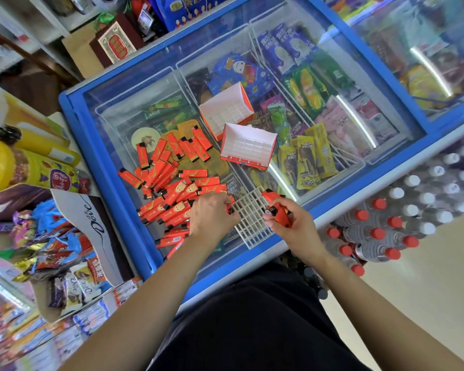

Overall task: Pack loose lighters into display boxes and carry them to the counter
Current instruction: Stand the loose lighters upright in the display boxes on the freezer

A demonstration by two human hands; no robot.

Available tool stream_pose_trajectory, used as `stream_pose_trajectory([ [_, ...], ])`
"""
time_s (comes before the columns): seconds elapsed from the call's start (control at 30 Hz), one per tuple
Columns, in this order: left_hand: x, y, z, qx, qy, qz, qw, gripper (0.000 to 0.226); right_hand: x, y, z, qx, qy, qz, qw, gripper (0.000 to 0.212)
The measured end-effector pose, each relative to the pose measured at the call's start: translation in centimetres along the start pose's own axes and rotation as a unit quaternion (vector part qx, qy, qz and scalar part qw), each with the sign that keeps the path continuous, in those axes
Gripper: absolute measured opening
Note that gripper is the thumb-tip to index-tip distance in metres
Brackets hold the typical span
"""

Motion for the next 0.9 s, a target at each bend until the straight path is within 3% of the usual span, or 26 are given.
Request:
stream_pose_trajectory([
  [0.3,-0.2,-0.9,1.0,-0.031,0.012,-0.006,0.999,0.024,0.1,-1.1,0.2,-0.009,-0.039,-0.015,0.999,0.023],
  [0.4,-0.6,0.1,-0.2,-0.140,-0.031,0.032,0.989,0.028,0.1,-2.3,0.5,0.005,-0.058,-0.038,0.998,0.020],
  [0.5,-0.3,1.0,-1.0,-0.334,-0.205,-0.073,0.917,0.029,0.3,-3.4,0.7,0.064,-0.089,-0.038,0.993,0.025],
  [0.63,-0.1,2.1,-1.2,-0.423,-0.351,-0.141,0.823,0.032,0.7,-4.7,0.8,0.116,-0.126,-0.028,0.985,0.029],
  [0.7,-0.3,2.3,-1.3,-0.448,-0.366,-0.136,0.804,0.030,0.9,-5.0,1.0,0.113,-0.146,-0.033,0.982,0.031],
  [0.9,-0.4,1.6,-2.0,-0.506,-0.290,-0.141,0.800,0.031,1.1,-4.7,1.5,0.104,-0.163,-0.016,0.981,0.033],
])
Point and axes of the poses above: each hand's wrist, its own x-axis towards the middle knuckle, its own z-axis out of the palm, y = z × x, the point moved 3 cm from there along x, towards the middle knuckle, and after that the axes turned 13 degrees about -z, right-handed, at the moved point
